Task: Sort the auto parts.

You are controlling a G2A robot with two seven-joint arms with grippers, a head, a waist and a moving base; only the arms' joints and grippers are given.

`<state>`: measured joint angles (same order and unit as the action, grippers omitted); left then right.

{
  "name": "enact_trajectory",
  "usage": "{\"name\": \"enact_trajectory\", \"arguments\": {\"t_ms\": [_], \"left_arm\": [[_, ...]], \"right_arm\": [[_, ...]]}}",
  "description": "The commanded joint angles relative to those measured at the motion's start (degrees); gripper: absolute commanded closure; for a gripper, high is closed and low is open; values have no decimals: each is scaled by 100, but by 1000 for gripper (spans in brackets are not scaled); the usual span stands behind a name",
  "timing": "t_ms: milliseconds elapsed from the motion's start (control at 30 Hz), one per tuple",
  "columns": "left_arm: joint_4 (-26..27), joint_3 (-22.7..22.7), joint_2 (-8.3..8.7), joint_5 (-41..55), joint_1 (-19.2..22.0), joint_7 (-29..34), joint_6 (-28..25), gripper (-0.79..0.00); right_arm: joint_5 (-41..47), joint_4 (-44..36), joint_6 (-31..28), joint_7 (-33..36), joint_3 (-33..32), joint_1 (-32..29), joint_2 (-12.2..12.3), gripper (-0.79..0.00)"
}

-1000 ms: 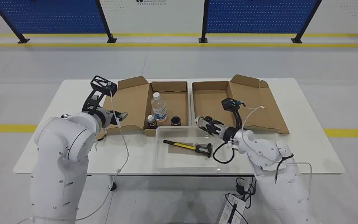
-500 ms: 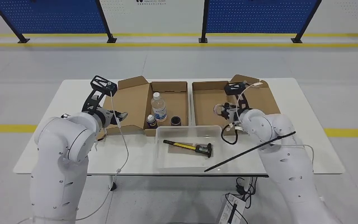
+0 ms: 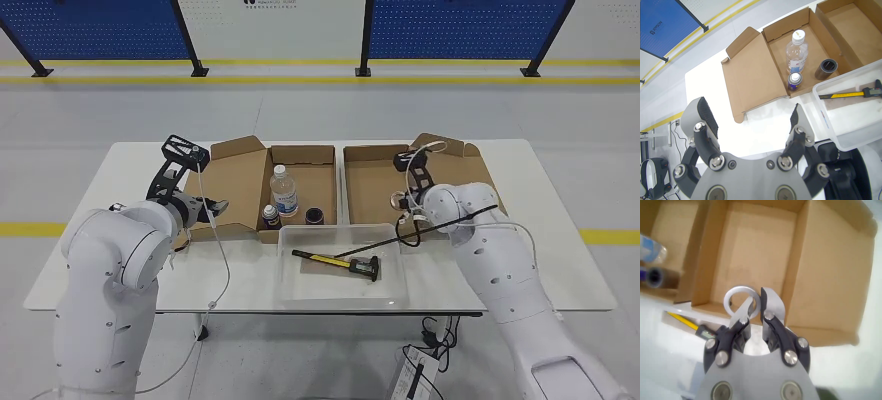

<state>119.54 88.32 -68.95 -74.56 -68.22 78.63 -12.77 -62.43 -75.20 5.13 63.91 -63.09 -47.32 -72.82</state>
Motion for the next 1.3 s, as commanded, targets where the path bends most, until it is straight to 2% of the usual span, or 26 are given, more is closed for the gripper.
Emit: {"name": "enact_trajectory", "arguments": {"t_ms": [0, 567, 933, 1267], "left_arm": [[0, 0, 0, 0, 0, 0, 0, -785], [0, 0, 0, 0, 0, 0, 0, -785], [0, 0, 0, 0, 0, 0, 0, -785], [0, 0, 0, 0, 0, 0, 0, -785]], "right_arm": [[24, 288, -58, -44, 130, 124, -40, 0], [642, 2315, -368, -482, 1176, 1072, -553, 0], [934, 3226, -555, -675, 1478, 1365, -810, 0], [1053, 3696, -642, -783, 1610, 1548, -970, 0]]}}
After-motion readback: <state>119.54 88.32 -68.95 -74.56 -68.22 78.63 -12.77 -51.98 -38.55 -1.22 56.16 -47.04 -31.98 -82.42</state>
